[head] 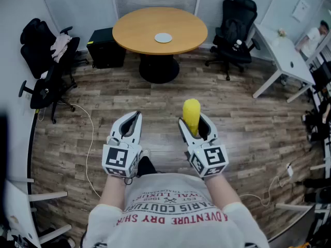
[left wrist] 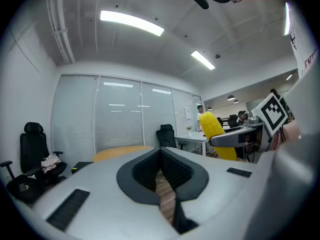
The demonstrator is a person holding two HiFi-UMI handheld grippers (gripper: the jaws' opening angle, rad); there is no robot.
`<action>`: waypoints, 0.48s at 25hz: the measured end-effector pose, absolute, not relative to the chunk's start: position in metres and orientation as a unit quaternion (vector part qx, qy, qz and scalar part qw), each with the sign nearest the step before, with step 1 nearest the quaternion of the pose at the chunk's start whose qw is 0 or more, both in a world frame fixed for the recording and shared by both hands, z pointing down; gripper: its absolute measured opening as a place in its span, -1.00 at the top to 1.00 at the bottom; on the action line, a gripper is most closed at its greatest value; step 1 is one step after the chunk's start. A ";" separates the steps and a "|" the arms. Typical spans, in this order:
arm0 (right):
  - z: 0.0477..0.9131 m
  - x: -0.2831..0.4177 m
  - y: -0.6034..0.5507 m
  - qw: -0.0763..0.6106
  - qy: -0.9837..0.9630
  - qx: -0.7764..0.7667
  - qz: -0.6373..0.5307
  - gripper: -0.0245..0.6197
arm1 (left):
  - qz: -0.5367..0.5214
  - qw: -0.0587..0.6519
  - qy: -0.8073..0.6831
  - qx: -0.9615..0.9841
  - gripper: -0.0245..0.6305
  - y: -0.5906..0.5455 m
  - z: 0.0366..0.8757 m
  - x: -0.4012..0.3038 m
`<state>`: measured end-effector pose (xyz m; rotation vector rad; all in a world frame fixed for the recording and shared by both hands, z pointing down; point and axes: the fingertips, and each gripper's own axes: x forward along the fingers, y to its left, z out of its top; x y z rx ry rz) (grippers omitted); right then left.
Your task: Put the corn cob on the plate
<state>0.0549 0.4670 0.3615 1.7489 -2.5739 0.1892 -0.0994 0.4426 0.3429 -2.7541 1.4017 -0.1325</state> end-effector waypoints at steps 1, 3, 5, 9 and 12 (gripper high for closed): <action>0.362 0.055 0.467 0.012 -0.825 0.561 0.062 0.10 | -0.043 0.024 0.453 -0.890 0.83 0.443 0.343 -0.099; 0.362 0.056 0.466 0.013 -0.825 0.562 0.063 0.10 | -0.042 0.025 0.454 -0.890 0.83 0.443 0.342 -0.100; 0.364 0.054 0.465 0.014 -0.826 0.560 0.063 0.10 | -0.040 0.024 0.455 -0.889 0.83 0.442 0.343 -0.102; 0.368 0.052 0.463 0.017 -0.830 0.554 0.066 0.10 | -0.040 0.017 0.457 -0.888 0.83 0.439 0.349 -0.106; 0.372 0.053 0.460 0.018 -0.833 0.548 0.073 0.10 | -0.046 0.011 0.455 -0.889 0.83 0.438 0.358 -0.107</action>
